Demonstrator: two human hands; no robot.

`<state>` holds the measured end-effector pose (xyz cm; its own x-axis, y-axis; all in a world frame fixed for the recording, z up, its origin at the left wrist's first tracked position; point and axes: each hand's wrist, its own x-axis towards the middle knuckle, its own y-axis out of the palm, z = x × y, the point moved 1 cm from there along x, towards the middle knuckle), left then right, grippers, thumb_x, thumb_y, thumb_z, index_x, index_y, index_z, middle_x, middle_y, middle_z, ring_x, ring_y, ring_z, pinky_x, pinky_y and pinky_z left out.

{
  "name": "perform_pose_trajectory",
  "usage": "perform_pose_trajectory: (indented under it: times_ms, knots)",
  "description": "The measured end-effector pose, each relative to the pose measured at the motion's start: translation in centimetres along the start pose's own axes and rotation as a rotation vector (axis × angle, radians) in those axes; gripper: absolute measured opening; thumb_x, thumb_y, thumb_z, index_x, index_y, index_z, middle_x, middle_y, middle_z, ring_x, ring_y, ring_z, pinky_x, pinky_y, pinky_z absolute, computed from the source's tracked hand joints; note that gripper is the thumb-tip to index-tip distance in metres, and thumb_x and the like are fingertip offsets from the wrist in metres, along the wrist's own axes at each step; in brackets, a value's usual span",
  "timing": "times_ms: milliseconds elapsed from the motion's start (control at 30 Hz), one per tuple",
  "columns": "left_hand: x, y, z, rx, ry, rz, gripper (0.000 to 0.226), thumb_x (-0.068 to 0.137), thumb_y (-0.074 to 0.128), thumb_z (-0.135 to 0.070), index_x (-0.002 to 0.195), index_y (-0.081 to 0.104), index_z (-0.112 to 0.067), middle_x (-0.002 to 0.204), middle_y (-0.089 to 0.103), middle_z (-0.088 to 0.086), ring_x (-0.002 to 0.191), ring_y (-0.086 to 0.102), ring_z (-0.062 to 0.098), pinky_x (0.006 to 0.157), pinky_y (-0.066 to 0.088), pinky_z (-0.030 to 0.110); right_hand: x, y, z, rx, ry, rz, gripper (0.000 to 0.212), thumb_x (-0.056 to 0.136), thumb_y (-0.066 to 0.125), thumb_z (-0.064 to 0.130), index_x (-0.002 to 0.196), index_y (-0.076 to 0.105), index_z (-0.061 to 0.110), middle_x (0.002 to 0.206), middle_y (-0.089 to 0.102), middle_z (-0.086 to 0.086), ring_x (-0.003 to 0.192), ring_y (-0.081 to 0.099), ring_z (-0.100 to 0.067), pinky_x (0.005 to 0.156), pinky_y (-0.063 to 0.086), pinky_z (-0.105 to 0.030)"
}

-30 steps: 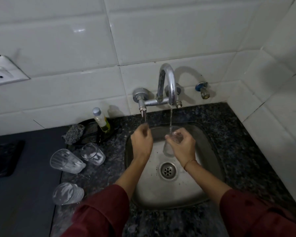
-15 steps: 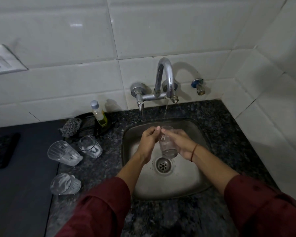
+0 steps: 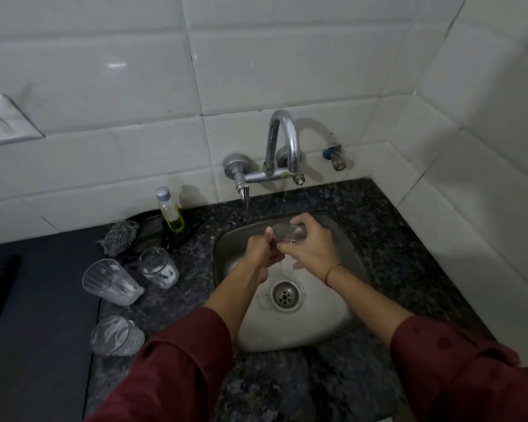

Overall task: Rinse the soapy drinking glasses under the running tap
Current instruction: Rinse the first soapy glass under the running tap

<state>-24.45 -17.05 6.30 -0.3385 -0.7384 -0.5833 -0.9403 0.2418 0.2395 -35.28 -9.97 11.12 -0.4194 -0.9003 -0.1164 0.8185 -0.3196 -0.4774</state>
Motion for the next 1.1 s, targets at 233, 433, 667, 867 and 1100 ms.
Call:
perform_pose_trajectory:
  times_ms: [233,433,667,867,1100]
  knots:
    - [-1.5,-1.0,-1.1,0.047,-0.016,0.011,0.043,0.111,0.037,-0.033,0.090,0.061,-0.005,0.065,0.073,0.010,0.063,0.073,0.020,0.061,0.059,0.033,-0.9,0.0,1.2,-0.081,-0.230,-0.139,0.044,0.070,0.084,0.036,0.100,0.053,0.028,0.087,0.069,0.010,0.078,0.068,-0.006,0.061,0.060,-0.042]
    - [-3.2,-1.4,-1.8,0.272,0.109,-0.009,0.043,0.112,0.034,-0.029,0.088,0.060,-0.004,0.076,0.073,0.016,0.064,0.073,0.024,0.058,0.055,0.032,-0.4,-1.0,2.0,-0.098,-0.281,-0.129,0.045,0.072,0.083,0.042,0.101,0.054,0.024,0.090,0.070,0.007,0.081,0.069,-0.011,0.071,0.059,-0.042]
    - [-5.0,-0.3,-3.3,0.757,0.411,-0.264,0.032,0.102,0.053,-0.015,0.074,0.064,-0.006,0.064,0.058,0.000,0.058,0.050,0.009,0.052,0.038,0.024,-0.1,-2.8,3.1,-0.149,-0.348,-0.118,0.048,0.074,0.084,0.039,0.106,0.057,0.016,0.096,0.070,0.002,0.089,0.067,-0.015,0.079,0.056,-0.032]
    - [-5.9,0.9,-3.1,0.809,0.493,-0.359,0.018,0.095,0.063,-0.021,0.094,0.077,-0.008,0.086,0.076,0.007,0.082,0.071,0.022,0.073,0.053,0.032,0.3,-3.9,3.0,-0.185,-0.401,-0.091,0.053,0.073,0.084,0.042,0.110,0.056,0.015,0.099,0.072,-0.002,0.091,0.067,-0.020,0.079,0.056,-0.033]
    - [-6.8,1.2,-2.4,0.831,0.544,-0.425,0.016,0.094,0.063,-0.016,0.098,0.079,-0.012,0.084,0.074,0.003,0.078,0.066,0.016,0.069,0.046,0.025,0.6,-4.4,2.8,-0.193,-0.461,-0.052,0.051,0.072,0.083,0.044,0.106,0.055,0.017,0.096,0.071,-0.001,0.089,0.068,-0.020,0.076,0.056,-0.032]
